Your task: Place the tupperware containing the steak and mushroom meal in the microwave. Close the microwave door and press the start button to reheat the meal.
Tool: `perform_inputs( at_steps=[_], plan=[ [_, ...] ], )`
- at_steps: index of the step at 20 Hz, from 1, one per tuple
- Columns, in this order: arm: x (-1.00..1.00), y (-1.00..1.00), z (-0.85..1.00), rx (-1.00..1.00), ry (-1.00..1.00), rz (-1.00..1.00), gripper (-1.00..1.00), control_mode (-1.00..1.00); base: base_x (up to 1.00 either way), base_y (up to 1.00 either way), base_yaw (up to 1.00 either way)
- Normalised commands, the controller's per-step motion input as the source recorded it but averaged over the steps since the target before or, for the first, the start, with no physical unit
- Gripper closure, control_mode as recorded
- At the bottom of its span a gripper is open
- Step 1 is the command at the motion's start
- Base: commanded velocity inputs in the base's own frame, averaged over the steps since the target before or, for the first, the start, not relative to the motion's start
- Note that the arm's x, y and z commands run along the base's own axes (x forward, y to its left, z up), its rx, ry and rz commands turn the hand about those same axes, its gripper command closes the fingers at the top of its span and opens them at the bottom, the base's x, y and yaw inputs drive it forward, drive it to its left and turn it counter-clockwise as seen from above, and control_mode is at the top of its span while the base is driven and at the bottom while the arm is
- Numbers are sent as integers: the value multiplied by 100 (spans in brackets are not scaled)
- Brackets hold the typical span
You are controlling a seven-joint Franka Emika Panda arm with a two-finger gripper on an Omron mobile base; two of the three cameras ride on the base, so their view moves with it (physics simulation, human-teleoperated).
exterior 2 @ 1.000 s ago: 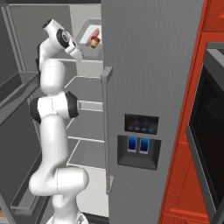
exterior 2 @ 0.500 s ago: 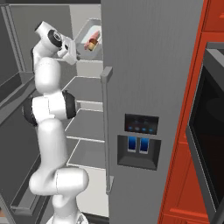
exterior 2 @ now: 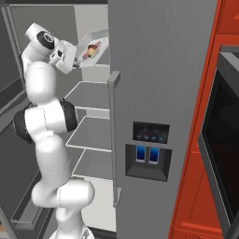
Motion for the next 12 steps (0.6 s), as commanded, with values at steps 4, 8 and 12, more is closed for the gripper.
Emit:
perform_inputs(
  at_steps=[4,8,12],
  plan=[
    [-83,-19,0,0,0,-4,100,-100,0,0,0],
    [-80,-17,0,1,-2,0,100,-100,0,0,0],
    [-72,-37,3,6,-8,0,100,-100,0,0,0]
  ],
)
